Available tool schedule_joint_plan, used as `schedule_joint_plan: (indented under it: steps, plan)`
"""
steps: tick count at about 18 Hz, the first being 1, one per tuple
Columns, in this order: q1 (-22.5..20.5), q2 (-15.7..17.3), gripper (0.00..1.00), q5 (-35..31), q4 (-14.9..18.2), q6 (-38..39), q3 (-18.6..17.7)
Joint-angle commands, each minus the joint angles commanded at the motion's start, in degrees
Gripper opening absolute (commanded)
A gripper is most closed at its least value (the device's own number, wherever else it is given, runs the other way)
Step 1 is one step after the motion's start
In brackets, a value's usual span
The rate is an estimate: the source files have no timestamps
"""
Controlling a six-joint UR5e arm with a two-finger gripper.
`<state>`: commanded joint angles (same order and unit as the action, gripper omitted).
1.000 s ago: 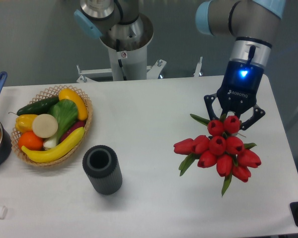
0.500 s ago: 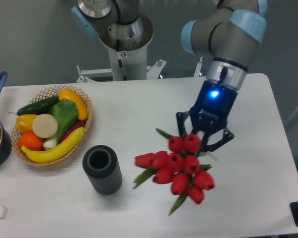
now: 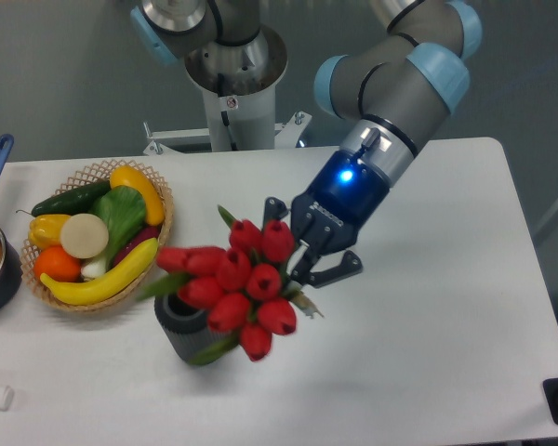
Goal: Insert the flowers into the vase
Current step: 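Carry the tulip bunch over the black vase, tilting the stems down, then lower the tulip stems into the black vase opening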
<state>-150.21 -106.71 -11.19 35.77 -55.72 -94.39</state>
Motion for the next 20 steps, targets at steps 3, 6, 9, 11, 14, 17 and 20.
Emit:
schedule_joint_plan:
  steps: [3, 6, 9, 11, 14, 17, 20]
  plan:
    - [0.53, 1.94, 0.23, 1.16, 0.00, 0.00, -2.73]
    - [1.94, 3.08, 0.23, 1.69, 0.00, 0.09, -3.43]
    - [2.91, 3.87, 0.23, 1.69, 0.00, 0.09, -4.75]
    - [3.17, 3.79, 0.23, 1.69, 0.00, 0.09, -5.02]
    - [4.13, 3.44, 0.23, 1.69, 0.00, 0.00, -5.46]
    - [5.19, 2.65, 0.23, 1.69, 0.09, 0.09, -5.55]
    - [5.98, 2.03, 0.23, 1.69, 0.09, 0.09, -5.63]
